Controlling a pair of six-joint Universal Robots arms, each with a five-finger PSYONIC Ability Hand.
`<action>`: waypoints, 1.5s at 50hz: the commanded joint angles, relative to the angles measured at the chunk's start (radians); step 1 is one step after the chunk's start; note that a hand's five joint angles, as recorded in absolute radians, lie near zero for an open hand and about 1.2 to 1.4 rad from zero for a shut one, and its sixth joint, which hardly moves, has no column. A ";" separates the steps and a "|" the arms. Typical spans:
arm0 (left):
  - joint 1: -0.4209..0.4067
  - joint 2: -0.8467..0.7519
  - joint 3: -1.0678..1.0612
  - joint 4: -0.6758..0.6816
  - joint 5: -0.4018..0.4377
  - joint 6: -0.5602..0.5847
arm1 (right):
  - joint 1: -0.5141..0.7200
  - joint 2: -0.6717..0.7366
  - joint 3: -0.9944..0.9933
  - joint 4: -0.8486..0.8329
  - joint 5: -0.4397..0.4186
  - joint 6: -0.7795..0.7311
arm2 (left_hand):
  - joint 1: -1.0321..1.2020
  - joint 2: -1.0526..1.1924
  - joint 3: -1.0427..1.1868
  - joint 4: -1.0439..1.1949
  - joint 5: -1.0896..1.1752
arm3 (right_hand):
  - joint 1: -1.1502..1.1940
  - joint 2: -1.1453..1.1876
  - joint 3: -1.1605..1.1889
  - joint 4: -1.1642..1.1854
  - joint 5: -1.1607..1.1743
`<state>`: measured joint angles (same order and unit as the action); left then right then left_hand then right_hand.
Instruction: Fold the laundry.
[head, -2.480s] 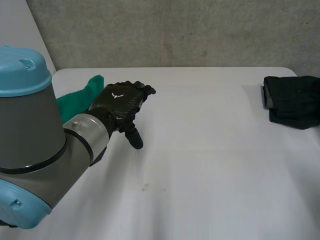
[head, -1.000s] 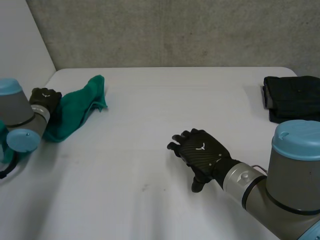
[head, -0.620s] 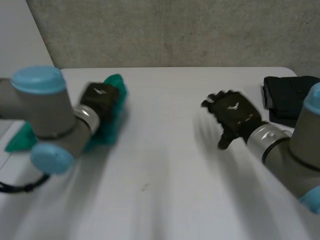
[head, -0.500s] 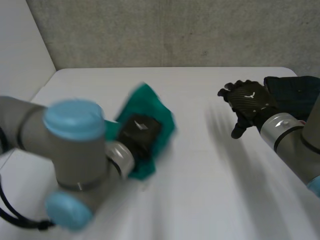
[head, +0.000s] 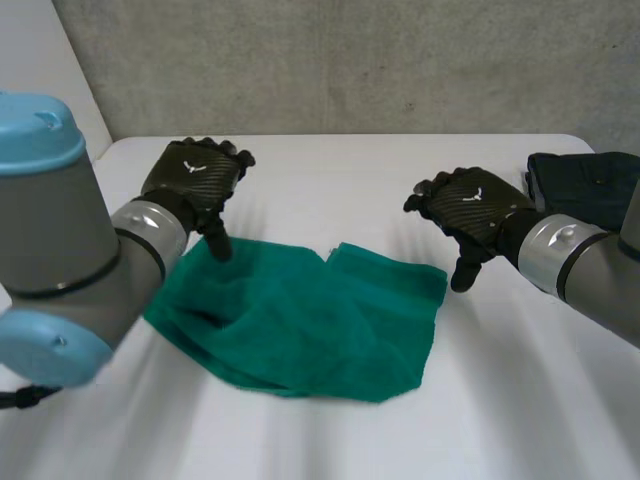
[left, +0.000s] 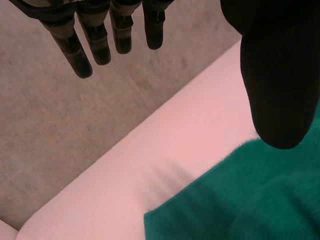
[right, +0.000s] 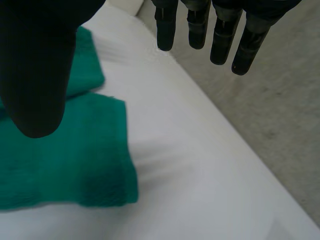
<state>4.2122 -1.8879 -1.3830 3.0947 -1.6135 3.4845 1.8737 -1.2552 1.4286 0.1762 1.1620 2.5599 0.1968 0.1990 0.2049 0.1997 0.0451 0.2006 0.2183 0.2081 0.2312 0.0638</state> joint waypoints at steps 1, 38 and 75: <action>0.111 -0.148 0.065 -0.085 0.113 0.146 | 0.038 0.118 -0.128 0.184 -0.019 -0.020 | 0.043 0.041 0.035 0.040 0.020 | -0.026 -0.044 -0.034 -0.057 -0.064; 0.092 -0.004 0.088 -0.071 0.026 0.196 | 0.098 0.220 -0.194 0.114 0.125 0.229 | 1.199 1.197 1.191 1.197 1.177 | -0.026 -0.044 -0.034 -0.057 -0.064; -0.031 0.391 -0.186 0.041 0.027 0.217 | 0.140 0.729 -0.921 0.836 -0.349 0.171 | 1.199 1.197 1.191 1.197 1.177 | 0.379 0.361 0.372 0.348 0.341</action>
<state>4.1768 -1.3711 -1.5879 3.0955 -1.5852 3.6741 2.0153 -0.5348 0.5478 0.9452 0.8168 2.7642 1.1239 1.1929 1.1906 1.1997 0.9711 0.2006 0.2183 0.2081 0.2312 0.0638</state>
